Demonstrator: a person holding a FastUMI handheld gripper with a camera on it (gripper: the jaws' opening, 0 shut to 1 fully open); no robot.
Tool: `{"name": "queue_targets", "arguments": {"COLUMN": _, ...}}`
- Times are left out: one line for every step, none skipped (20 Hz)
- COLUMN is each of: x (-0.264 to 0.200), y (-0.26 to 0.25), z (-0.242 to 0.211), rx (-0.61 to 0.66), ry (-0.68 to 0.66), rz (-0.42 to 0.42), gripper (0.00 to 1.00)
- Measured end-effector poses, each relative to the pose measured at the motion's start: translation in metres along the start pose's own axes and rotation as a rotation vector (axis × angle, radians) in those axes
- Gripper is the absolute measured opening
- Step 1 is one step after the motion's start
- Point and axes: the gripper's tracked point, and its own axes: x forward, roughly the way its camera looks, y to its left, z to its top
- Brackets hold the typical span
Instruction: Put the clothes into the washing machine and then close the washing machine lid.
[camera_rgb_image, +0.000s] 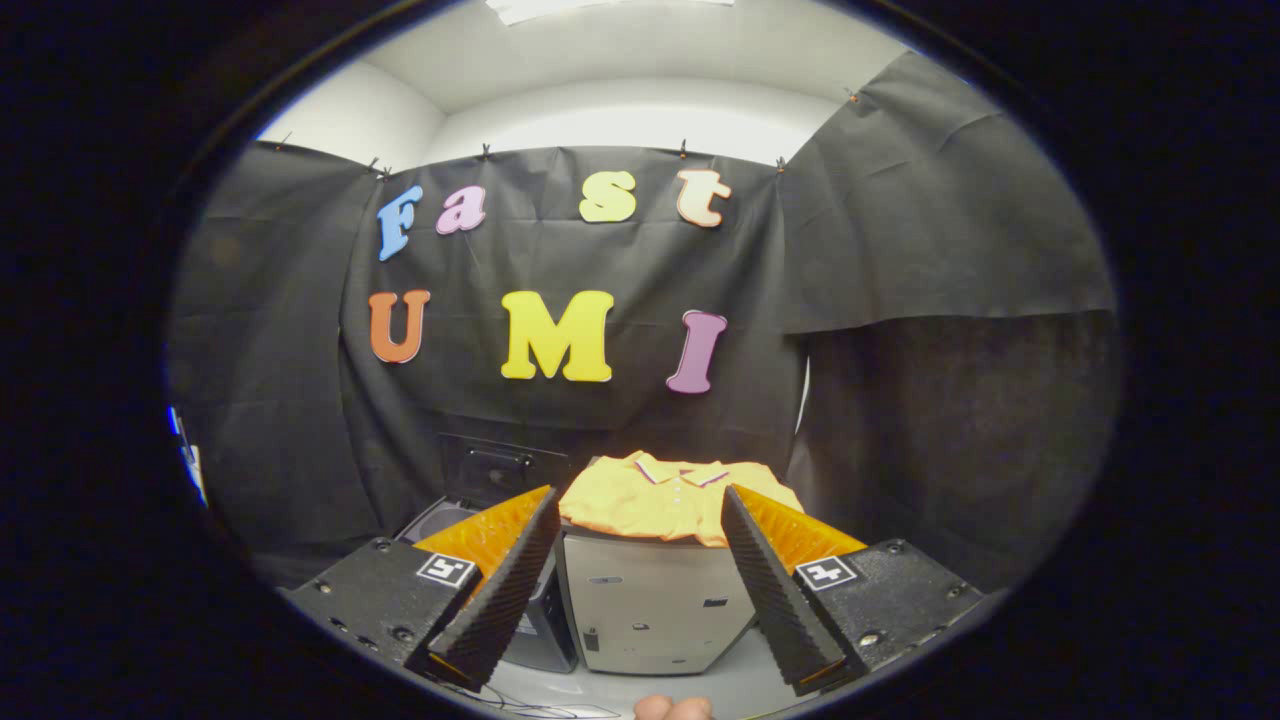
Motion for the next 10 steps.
{"name": "queue_targets", "arguments": {"x": 0.010, "y": 0.000, "z": 0.002, "rx": 0.008, "ry": 0.003, "rz": 0.003, "gripper": 1.00}}
{"name": "queue_targets", "arguments": {"x": 0.020, "y": -0.001, "z": 0.005, "rx": 0.008, "ry": 0.002, "rz": 0.005, "gripper": 1.00}}
{"name": "queue_targets", "arguments": {"x": 0.032, "y": -0.002, "z": 0.007, "rx": 0.000, "ry": 0.003, "rz": 0.004, "gripper": 1.00}}
{"name": "queue_targets", "arguments": {"x": 0.044, "y": -0.004, "z": 0.009, "rx": -0.012, "ry": 0.004, "rz": 0.004, "gripper": 1.00}}
{"name": "queue_targets", "arguments": {"x": 0.057, "y": -0.005, "z": 0.011, "rx": -0.021, "ry": 0.006, "rz": 0.003, "gripper": 1.00}}
{"name": "queue_targets", "arguments": {"x": 0.069, "y": -0.006, "z": 0.012, "rx": -0.026, "ry": 0.011, "rz": 0.005, "gripper": 1.00}}
{"name": "queue_targets", "arguments": {"x": 0.084, "y": -0.006, "z": 0.013, "rx": -0.026, "ry": 0.019, "rz": 0.005, "gripper": 1.00}}
{"name": "queue_targets", "arguments": {"x": 0.097, "y": -0.006, "z": 0.012, "rx": -0.027, "ry": 0.028, "rz": 0.008, "gripper": 1.00}}
{"name": "queue_targets", "arguments": {"x": 0.113, "y": -0.006, "z": 0.008, "rx": -0.031, "ry": 0.047, "rz": 0.008, "gripper": 1.00}}
{"name": "queue_targets", "arguments": {"x": 0.128, "y": -0.004, "z": 0.005, "rx": -0.032, "ry": 0.065, "rz": 0.012, "gripper": 1.00}}
